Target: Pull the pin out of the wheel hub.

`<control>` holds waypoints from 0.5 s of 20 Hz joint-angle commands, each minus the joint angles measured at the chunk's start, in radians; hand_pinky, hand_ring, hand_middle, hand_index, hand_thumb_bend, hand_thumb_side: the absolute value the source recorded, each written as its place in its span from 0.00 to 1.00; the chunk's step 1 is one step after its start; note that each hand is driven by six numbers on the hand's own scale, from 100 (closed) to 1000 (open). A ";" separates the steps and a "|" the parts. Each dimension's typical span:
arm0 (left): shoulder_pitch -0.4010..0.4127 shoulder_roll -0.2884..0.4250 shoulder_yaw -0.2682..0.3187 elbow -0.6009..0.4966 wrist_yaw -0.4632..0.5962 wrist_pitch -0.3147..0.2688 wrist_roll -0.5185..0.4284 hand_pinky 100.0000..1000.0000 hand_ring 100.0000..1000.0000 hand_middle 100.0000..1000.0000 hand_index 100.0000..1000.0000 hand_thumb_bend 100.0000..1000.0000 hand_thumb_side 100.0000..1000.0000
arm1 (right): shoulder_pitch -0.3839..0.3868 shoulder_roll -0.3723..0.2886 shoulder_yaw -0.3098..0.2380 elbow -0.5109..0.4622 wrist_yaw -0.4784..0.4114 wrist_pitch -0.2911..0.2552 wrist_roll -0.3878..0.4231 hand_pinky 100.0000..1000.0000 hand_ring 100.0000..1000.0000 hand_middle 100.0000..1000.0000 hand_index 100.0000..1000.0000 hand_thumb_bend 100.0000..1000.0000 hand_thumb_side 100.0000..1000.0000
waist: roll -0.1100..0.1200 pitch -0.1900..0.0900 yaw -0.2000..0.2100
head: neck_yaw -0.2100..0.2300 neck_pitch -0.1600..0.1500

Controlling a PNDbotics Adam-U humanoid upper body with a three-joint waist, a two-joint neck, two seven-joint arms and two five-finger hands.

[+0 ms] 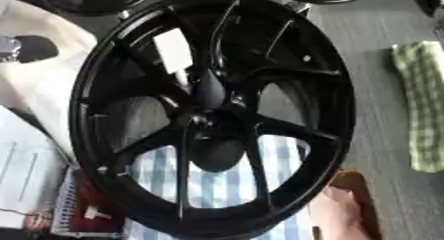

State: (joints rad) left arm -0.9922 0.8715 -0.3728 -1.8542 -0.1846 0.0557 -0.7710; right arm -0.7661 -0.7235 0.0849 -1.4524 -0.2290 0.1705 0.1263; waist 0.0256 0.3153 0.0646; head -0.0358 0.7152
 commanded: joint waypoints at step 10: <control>-0.053 -0.025 -0.033 0.038 0.014 -0.108 -0.076 0.83 0.83 0.79 0.85 0.44 0.38 | -0.039 0.006 0.006 0.001 0.010 0.000 0.017 0.79 0.70 0.60 0.68 0.26 0.42 | -0.003 -0.001 -0.023 | 0.010 -0.031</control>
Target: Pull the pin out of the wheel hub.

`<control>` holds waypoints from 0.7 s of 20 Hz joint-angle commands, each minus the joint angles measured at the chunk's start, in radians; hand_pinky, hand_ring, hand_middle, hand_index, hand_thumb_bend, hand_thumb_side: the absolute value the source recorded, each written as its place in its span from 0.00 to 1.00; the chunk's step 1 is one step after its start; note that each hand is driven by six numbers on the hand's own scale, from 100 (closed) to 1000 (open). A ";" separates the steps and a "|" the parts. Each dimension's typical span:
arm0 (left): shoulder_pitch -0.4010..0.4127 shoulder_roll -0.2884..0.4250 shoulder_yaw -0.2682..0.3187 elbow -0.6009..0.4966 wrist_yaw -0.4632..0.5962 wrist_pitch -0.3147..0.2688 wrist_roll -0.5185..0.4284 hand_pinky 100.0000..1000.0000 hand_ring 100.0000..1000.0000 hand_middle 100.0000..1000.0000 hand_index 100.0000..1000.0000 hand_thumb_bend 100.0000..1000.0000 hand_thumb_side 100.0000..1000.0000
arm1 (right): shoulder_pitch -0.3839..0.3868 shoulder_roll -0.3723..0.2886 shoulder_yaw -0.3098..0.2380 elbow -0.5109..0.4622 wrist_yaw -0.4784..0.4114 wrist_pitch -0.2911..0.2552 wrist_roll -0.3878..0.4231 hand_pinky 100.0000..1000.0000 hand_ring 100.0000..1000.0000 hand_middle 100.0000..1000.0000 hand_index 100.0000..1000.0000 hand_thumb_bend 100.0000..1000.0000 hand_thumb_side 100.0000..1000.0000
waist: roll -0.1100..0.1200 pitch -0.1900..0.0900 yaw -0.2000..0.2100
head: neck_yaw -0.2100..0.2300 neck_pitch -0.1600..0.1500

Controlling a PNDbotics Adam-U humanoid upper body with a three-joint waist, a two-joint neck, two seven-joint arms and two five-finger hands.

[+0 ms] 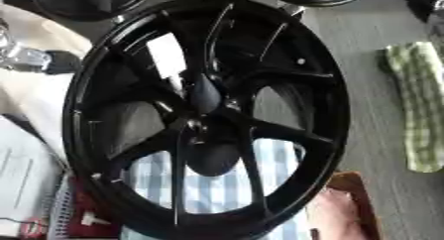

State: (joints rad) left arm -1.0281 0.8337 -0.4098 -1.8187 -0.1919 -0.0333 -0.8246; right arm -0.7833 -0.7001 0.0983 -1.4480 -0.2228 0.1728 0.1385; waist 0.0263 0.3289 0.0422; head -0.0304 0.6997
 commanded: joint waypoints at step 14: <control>-0.050 -0.028 0.004 0.051 0.021 -0.099 0.014 0.84 0.84 0.80 0.85 0.32 0.07 | -0.033 -0.002 -0.001 0.002 -0.003 -0.003 0.012 0.79 0.70 0.60 0.68 0.25 0.42 | -0.008 0.018 -0.023 | 0.032 -0.034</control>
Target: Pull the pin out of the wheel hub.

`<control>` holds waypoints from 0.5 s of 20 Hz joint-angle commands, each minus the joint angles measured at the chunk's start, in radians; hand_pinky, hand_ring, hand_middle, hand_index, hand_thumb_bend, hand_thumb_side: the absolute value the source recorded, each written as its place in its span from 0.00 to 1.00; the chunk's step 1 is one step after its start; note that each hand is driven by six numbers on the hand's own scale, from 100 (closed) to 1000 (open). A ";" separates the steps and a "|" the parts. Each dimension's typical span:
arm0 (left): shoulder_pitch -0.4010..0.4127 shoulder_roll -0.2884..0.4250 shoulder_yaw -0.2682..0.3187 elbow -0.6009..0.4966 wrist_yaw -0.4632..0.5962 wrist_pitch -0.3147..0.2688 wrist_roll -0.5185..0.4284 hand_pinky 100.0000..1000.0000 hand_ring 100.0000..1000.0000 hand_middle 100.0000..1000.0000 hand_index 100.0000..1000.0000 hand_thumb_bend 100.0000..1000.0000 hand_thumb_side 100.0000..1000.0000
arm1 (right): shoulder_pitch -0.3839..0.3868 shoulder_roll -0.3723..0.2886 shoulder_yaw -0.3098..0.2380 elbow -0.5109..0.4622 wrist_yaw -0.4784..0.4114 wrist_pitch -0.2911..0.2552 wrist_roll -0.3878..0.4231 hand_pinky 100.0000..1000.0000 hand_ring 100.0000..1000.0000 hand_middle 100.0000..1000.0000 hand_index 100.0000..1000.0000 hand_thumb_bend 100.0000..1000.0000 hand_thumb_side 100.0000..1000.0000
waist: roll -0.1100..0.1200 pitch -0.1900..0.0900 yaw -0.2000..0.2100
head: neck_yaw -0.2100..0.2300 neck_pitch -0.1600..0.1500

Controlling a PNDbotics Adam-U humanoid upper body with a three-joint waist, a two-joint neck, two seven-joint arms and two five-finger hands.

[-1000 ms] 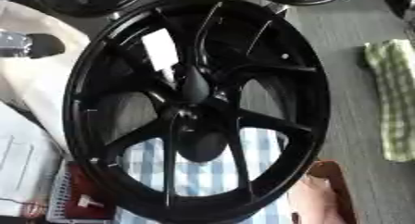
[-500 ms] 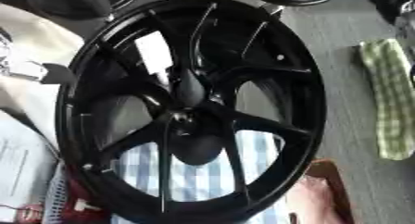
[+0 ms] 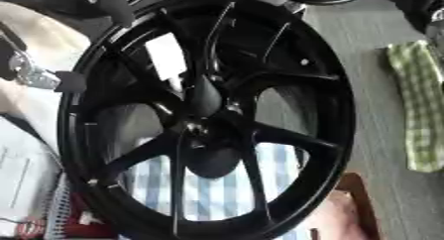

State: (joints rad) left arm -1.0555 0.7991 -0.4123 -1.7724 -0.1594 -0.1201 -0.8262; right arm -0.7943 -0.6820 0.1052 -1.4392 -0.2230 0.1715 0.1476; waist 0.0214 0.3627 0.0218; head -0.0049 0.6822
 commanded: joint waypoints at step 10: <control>-0.042 -0.025 -0.010 0.042 0.006 -0.025 -0.009 0.84 0.84 0.81 0.84 0.33 0.07 | -0.029 -0.012 -0.007 -0.005 -0.006 -0.002 0.005 0.79 0.70 0.60 0.68 0.25 0.42 | -0.001 -0.004 -0.018 | 0.023 -0.028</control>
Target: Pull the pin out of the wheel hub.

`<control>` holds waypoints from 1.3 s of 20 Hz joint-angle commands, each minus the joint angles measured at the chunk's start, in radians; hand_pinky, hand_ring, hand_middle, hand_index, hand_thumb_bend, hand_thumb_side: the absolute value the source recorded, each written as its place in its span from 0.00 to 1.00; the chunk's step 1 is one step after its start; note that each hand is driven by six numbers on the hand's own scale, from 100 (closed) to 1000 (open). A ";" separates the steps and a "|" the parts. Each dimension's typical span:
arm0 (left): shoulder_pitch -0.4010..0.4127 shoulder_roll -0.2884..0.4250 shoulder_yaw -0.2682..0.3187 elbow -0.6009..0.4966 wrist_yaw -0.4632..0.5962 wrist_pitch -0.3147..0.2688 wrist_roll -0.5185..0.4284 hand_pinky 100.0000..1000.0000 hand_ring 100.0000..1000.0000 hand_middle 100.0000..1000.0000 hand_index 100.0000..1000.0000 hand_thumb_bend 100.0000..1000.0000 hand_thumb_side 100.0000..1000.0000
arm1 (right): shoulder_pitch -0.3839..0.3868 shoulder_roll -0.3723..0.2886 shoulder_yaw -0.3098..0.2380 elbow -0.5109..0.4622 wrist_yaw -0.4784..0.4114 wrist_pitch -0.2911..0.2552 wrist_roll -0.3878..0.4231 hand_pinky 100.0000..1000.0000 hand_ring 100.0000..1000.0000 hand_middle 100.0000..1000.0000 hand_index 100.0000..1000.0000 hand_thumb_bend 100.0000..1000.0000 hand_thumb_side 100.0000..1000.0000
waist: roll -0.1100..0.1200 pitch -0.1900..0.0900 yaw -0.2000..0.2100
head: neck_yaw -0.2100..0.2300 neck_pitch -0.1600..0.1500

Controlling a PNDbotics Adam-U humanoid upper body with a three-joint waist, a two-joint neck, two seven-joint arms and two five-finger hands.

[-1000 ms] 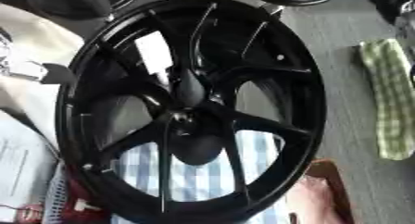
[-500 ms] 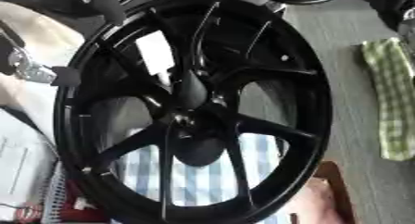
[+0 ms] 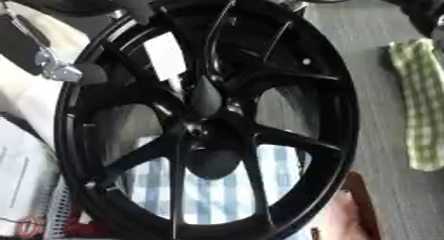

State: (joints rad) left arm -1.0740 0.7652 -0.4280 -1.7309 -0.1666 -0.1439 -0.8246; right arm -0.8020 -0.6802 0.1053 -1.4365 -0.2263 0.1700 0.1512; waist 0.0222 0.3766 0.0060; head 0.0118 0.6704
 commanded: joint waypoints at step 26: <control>-0.026 0.025 -0.026 -0.058 0.020 0.061 0.084 0.85 0.86 0.78 0.84 0.48 0.04 | -0.019 -0.003 -0.005 0.005 -0.007 -0.001 -0.001 0.79 0.70 0.60 0.68 0.23 0.43 | 0.010 -0.011 -0.003 | 0.004 -0.009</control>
State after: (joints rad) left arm -1.0816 0.7568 -0.4591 -1.7712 -0.1433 -0.0627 -0.7228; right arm -0.8012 -0.6662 0.1056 -1.4241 -0.2302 0.1702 0.1513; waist 0.0347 0.3843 0.0048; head 0.0140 0.6742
